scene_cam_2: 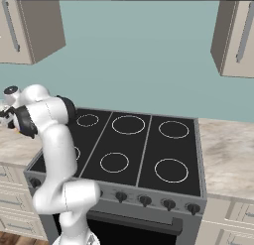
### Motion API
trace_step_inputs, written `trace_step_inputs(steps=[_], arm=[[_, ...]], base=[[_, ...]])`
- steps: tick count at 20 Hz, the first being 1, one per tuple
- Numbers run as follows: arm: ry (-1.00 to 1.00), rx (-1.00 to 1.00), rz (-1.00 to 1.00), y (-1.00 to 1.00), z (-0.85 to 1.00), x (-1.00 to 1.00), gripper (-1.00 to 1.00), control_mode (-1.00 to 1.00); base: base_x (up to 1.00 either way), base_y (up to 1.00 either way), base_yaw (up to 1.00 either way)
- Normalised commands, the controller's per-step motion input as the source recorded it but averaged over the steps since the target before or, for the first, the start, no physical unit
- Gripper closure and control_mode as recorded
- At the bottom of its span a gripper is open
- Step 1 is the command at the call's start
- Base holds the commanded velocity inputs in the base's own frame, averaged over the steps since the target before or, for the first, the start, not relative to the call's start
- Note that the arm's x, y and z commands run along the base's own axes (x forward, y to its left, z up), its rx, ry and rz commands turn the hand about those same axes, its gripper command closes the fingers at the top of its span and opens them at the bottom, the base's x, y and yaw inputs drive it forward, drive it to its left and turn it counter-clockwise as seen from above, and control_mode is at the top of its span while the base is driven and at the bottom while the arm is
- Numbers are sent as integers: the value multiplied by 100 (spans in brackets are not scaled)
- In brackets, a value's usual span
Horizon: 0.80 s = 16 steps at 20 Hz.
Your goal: Pick the cup and bowl from the counter and place them on the counter next to the sink.
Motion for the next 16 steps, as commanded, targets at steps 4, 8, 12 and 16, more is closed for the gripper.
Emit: trace_step_inputs(steps=[4,8,12,16], arm=[[-4,0,-2,-95,3,-53,100,-100],[-2,1,-6,-100,2,-10,100,-100],[-1,1,-4,-93,30,0,100,-100],[0,4,0,-53,83,0,100,-100]], base=[[0,0,0],[0,0,0],[0,0,0],[0,0,0]])
